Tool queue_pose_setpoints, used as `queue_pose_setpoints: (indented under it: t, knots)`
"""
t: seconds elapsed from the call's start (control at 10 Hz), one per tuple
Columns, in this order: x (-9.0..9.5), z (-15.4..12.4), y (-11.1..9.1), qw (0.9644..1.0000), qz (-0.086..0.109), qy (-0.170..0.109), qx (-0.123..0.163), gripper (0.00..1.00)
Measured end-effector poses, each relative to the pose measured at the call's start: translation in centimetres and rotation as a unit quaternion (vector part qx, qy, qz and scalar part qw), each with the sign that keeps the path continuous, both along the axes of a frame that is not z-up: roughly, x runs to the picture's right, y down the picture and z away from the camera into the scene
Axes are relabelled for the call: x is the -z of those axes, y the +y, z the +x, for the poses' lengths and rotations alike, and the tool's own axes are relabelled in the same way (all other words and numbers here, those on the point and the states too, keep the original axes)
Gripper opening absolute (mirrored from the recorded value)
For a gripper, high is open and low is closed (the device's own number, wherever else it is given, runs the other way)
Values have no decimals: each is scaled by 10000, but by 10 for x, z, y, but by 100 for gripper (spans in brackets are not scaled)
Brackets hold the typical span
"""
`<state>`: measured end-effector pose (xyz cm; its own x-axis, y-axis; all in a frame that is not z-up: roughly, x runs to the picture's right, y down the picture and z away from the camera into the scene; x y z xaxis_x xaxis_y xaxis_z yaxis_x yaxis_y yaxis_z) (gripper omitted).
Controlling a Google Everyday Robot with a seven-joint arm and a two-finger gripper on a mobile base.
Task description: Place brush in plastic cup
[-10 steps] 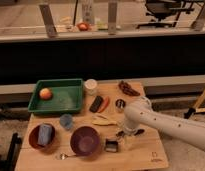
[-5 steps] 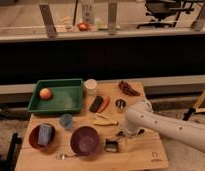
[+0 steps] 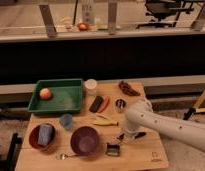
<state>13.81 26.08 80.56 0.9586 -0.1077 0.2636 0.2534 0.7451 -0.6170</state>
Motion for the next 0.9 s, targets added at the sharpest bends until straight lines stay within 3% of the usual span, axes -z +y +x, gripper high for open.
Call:
queue_pose_setpoints:
  t: [0.2,0.9]
  knots:
    - [0,0,-2,10000,9,-4,-2,2]
    - [-1,2,-10,10000,13,-9,-28,0]
